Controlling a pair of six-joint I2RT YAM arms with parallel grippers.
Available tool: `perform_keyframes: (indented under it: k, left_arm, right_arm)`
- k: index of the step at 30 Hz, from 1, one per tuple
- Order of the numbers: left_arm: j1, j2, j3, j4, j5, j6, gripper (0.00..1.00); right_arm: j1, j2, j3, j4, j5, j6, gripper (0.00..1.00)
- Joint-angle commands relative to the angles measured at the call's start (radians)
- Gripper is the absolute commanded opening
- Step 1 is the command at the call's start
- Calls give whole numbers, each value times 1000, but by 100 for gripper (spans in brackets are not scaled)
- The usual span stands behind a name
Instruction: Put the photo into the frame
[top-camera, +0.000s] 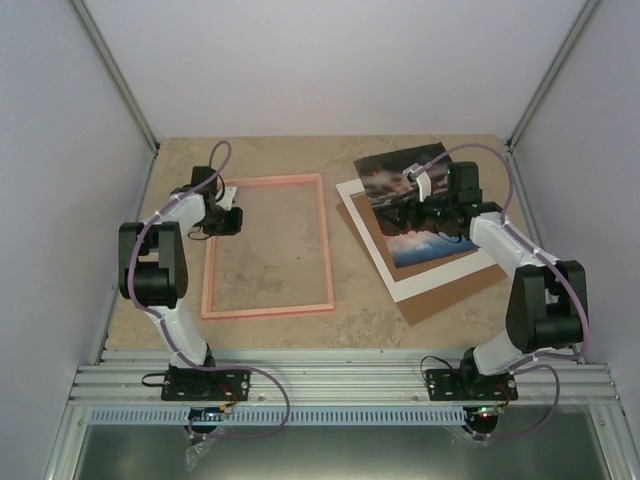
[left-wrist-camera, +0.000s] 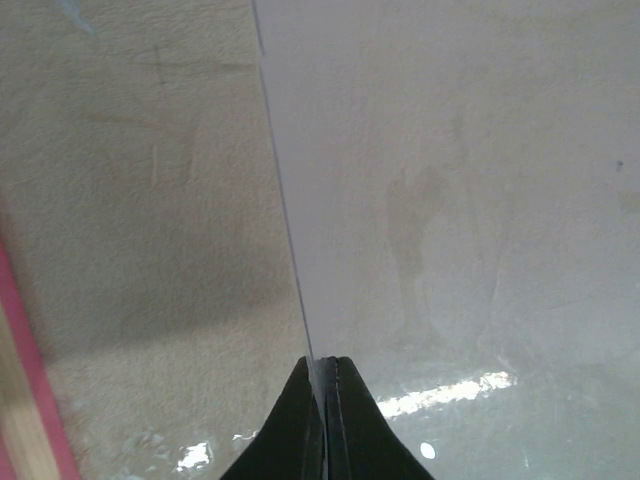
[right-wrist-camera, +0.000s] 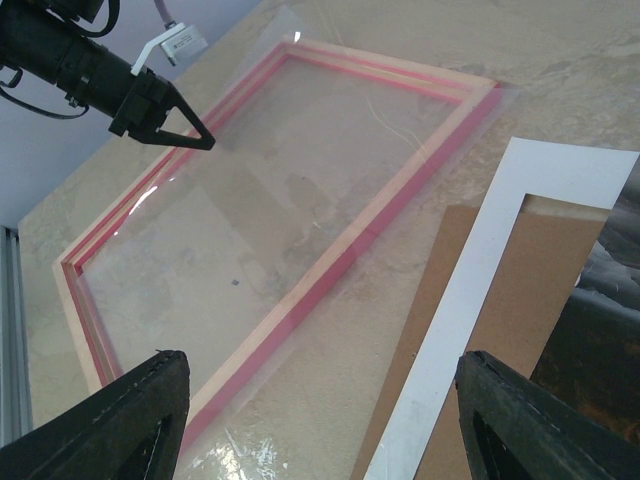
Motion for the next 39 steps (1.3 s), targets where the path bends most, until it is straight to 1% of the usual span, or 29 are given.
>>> perform_keyframes:
  k: [1,39]
  left_arm:
    - [9,-28,13,-14,-64,21,0]
    - [9,-59,-6,0,-180,65,0]
  right_arm:
    - [6,1,-1,10,-2,-14,73]
    - [6,19,2,7,-3,-22,72]
